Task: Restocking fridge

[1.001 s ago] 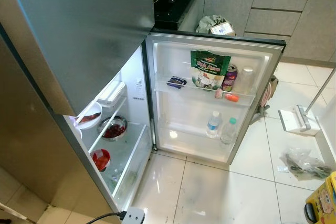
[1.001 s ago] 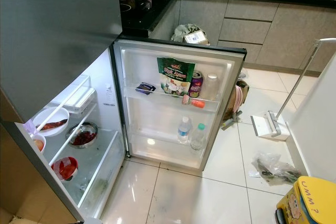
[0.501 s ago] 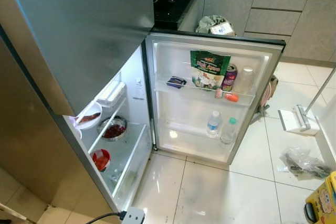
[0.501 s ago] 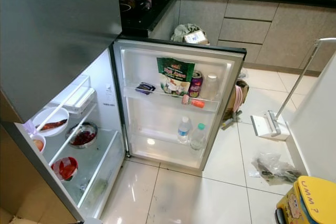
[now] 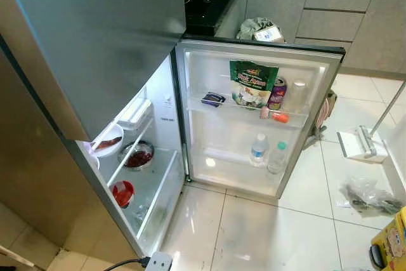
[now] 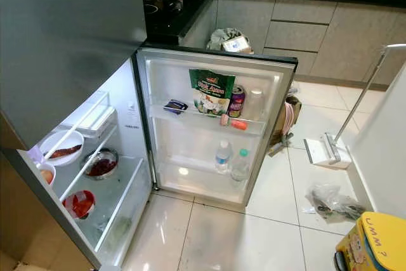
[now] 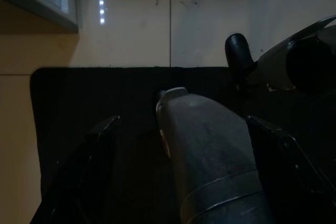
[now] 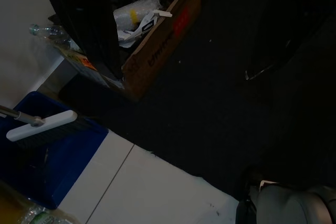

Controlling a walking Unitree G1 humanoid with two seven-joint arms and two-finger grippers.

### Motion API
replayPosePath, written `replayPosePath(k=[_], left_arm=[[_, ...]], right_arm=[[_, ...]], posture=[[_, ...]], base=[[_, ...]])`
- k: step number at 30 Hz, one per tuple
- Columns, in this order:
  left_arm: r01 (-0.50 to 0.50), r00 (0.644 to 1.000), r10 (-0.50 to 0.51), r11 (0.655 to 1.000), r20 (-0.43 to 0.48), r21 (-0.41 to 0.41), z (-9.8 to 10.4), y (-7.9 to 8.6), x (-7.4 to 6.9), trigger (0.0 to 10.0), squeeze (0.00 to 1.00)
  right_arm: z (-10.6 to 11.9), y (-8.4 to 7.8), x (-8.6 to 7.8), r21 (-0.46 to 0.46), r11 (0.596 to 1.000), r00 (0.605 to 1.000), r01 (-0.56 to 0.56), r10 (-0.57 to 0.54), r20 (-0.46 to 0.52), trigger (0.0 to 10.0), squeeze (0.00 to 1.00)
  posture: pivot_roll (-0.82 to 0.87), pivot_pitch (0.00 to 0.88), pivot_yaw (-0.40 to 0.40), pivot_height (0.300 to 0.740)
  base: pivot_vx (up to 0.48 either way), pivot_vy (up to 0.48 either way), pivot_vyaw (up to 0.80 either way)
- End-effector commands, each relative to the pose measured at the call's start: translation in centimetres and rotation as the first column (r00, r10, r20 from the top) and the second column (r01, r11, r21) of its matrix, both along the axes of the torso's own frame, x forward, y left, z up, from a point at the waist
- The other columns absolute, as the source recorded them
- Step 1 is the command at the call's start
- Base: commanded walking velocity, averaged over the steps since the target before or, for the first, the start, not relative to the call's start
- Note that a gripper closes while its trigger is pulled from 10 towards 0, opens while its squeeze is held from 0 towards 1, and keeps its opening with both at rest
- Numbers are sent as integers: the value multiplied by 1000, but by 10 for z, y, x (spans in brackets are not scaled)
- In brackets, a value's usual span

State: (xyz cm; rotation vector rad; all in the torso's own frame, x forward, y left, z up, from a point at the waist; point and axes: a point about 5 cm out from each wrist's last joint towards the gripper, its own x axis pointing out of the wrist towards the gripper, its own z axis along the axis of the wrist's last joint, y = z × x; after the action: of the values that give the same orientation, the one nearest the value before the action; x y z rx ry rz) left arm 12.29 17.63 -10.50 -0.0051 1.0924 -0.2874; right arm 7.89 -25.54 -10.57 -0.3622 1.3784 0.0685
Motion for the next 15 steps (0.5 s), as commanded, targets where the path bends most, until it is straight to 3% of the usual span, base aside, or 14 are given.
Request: replayPosePath(k=[1, 5, 7, 15], left_arm=[[-31, 999, 31, 999, -23, 17, -1, 8, -5, 10000, 0], [-53, 999, 53, 998, -9, 40, 1, 16, -1, 10000, 0], [-111, 994, 111, 993, 12, 43, 3, 21, 4, 10000, 0], [-108, 994, 108, 993, 7, 53, 2, 19, 4, 10000, 0]], right_arm=[[-2, 4, -3, 7, 1000, 1000, 19, -19, -3, 10000, 0], [-5, 14, -4, 26, 1000, 1000, 6, -6, -10, 10000, 0], [-6, 18, -4, 36, 999, 1000, -2, 3, -12, 10000, 0], [-3, 18, 10, 34, 999, 1000, -6, 6, 20, 10000, 0]], posture=[[-14, 0, -18, 740], [30, 0, -33, 740], [38, 0, -22, 740], [75, 0, -56, 740]], base=[[0, 0, 0], [0, 0, 0], [0, 0, 0], [0, 0, 0]])
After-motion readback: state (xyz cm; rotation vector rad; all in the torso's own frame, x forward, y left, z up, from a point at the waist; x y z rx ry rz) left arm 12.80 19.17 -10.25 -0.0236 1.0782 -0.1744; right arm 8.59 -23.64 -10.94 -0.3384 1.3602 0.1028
